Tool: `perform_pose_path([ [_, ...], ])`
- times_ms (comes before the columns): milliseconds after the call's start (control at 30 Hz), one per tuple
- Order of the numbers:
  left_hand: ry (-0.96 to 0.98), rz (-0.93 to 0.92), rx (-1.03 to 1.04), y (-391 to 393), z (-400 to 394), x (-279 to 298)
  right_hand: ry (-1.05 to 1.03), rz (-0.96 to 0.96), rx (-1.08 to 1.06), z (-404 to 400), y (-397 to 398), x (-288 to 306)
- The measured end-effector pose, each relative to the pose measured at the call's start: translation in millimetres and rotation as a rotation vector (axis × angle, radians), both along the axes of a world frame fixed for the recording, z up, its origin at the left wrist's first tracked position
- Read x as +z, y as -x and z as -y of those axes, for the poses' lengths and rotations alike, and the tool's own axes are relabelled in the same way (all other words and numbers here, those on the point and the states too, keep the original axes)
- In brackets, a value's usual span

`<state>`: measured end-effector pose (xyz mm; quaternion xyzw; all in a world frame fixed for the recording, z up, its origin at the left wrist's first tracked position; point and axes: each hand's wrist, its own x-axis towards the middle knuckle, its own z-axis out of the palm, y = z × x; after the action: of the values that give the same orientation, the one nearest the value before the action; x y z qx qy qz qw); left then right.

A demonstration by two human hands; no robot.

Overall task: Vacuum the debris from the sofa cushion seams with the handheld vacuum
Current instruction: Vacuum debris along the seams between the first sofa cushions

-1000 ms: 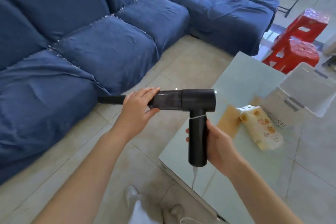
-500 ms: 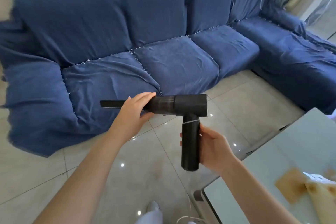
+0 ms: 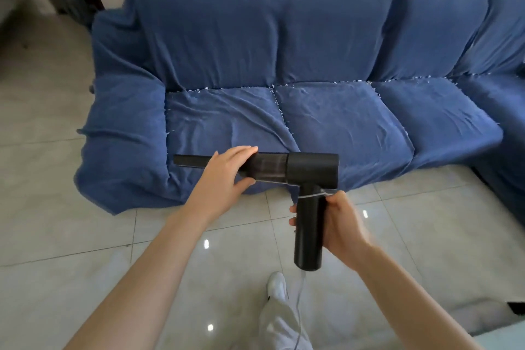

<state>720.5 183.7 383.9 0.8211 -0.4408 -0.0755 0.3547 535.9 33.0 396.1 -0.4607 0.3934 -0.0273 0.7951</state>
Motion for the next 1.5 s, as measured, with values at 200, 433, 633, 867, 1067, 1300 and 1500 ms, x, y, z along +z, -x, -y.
perform_pose_path([
  [200, -0.023, -0.056, 0.132, -53.3, 53.8, -27.1, 0.08, -0.047, 0.112, 69.1, -80.4, -13.5],
  [433, -0.01, -0.153, 0.3, -113.5, 101.4, -52.8, 0.112, -0.087, 0.302, 131.5, -172.6, -18.8],
  [633, -0.001, -0.189, 0.385, -179.0, 119.3, -75.4, 0.184, -0.127, 0.324, 146.4, -255.6, -44.1],
  [867, -0.027, -0.223, 0.426, -284.5, 131.3, -123.5, 0.278, -0.175, 0.303, 154.5, -375.5, -84.5],
  [1067, -0.053, -0.266, 0.562, -357.9, 126.3, -194.8, 0.266, -0.201, 0.333, 155.8, -467.2, -147.1],
  [1300, -0.361, -0.442, 0.738, -379.6, 94.8, -318.4, 0.321, -0.215, 0.433, 160.6, -528.7, -236.8],
  [1500, -0.516, -0.45, 0.698, -381.5, 88.2, -415.1, 0.419, -0.175, 0.537, 160.5, -551.1, -309.6],
])
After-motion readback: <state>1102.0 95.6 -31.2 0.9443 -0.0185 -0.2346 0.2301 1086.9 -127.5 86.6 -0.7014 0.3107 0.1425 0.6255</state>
